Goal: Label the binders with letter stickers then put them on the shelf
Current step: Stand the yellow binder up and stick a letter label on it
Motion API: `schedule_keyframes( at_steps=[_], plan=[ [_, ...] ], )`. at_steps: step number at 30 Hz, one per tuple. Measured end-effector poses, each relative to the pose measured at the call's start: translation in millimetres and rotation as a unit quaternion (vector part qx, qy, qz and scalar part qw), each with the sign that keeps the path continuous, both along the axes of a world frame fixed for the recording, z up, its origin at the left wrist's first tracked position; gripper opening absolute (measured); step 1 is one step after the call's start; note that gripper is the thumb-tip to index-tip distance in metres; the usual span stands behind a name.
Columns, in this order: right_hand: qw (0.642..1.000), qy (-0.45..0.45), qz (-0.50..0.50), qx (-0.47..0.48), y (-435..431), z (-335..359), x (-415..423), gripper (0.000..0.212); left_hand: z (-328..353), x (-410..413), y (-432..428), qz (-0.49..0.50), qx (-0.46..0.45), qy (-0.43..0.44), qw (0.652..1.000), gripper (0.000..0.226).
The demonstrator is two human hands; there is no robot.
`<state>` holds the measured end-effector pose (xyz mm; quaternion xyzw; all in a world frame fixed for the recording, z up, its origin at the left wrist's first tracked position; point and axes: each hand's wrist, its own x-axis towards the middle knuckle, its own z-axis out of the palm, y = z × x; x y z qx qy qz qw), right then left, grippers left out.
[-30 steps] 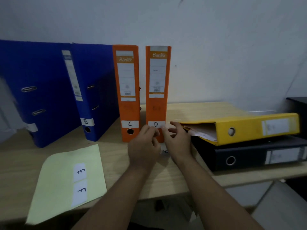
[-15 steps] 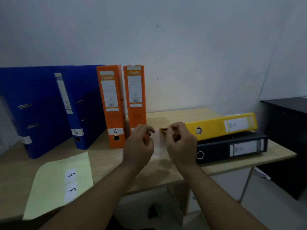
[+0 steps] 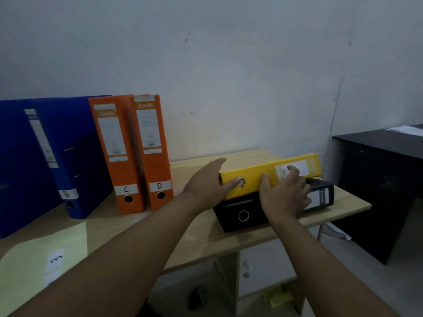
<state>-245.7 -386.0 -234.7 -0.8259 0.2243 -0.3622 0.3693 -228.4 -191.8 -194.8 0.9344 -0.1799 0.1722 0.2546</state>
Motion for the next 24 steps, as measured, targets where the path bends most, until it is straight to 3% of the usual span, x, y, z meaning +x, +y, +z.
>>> schedule_keyframes(
  at_steps=[2, 5, 10, 15, 19, 24],
  plan=[
    [0.999, 0.026, -0.020, -0.018, -2.7, -2.7, -0.1, 0.084, -2.2, 7.1, -3.6, 0.010, 0.014, 0.003, 1.000, 0.074],
    [0.996, 0.059, -0.027, -0.060, -5.3, -10.9, 6.3, 0.095, -10.8, 12.3, -5.6, -0.020, -0.041, -0.003, 0.999, 0.052],
    [0.994, 0.068, -0.013, -0.088, -2.5, -9.2, 12.0, 0.099, -28.3, 6.7, -0.2, -0.026, -0.152, -0.009, 0.988, 0.048],
    [0.997, -0.033, 0.041, -0.049, 7.9, 5.3, 9.4, 0.098, -51.1, -1.1, 8.1, 0.006, -0.264, -0.028, 0.964, 0.064],
    [0.969, -0.174, 0.172, 0.039, 34.4, 26.3, -0.2, 0.092, -66.1, -12.1, 21.5, 0.002, -0.346, -0.012, 0.938, 0.072],
    [0.946, -0.217, 0.242, 0.011, 70.3, 38.0, -0.9, 0.093, -80.4, -29.6, 42.4, -0.004, -0.353, 0.024, 0.935, 0.065]
  ],
)
